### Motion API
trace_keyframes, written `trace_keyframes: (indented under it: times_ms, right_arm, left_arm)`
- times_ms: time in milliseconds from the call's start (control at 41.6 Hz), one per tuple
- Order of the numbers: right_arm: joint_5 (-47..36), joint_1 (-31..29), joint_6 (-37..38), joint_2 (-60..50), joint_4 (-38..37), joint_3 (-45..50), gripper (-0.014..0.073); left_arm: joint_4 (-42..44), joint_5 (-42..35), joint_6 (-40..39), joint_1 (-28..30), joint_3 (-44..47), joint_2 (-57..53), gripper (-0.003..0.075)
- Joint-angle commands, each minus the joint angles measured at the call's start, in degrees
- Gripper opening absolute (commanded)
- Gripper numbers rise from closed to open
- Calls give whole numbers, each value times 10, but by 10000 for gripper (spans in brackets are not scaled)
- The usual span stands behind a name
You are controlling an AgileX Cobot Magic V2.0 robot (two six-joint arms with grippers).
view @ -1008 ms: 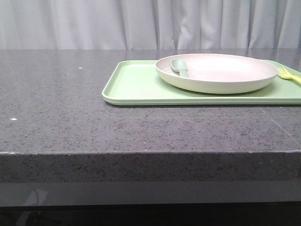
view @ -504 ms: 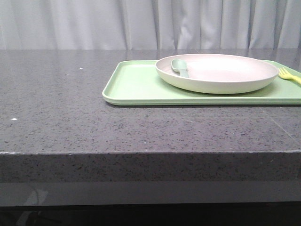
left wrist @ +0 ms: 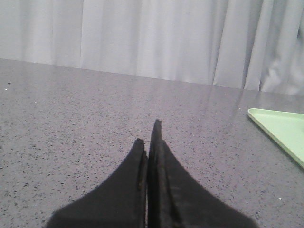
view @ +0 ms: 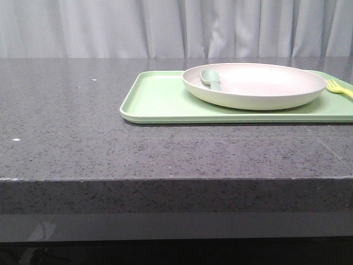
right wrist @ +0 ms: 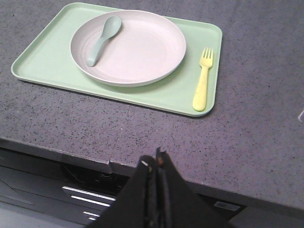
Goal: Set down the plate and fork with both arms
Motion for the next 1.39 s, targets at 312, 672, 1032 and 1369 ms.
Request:
trace_keyframes:
  times_ms: [312, 672, 1032, 1369]
  right_arm:
    - [-141, -17, -5, -28, -13, 66, -68]
    - [-549, -38, -5, -191, -2, 440, -68]
    - [-636, -38, -5, -231, -2, 524, -68]
    - [-635, -38, -4, -231, -2, 524, -68]
  left_arm:
    - [0, -51, 1, 1, 5, -14, -20]
    - [0, -51, 1, 1, 5, -14, -20]
    - [0, -51, 1, 1, 5, -12, -20]
    - [0, -51, 1, 1, 5, -12, -20]
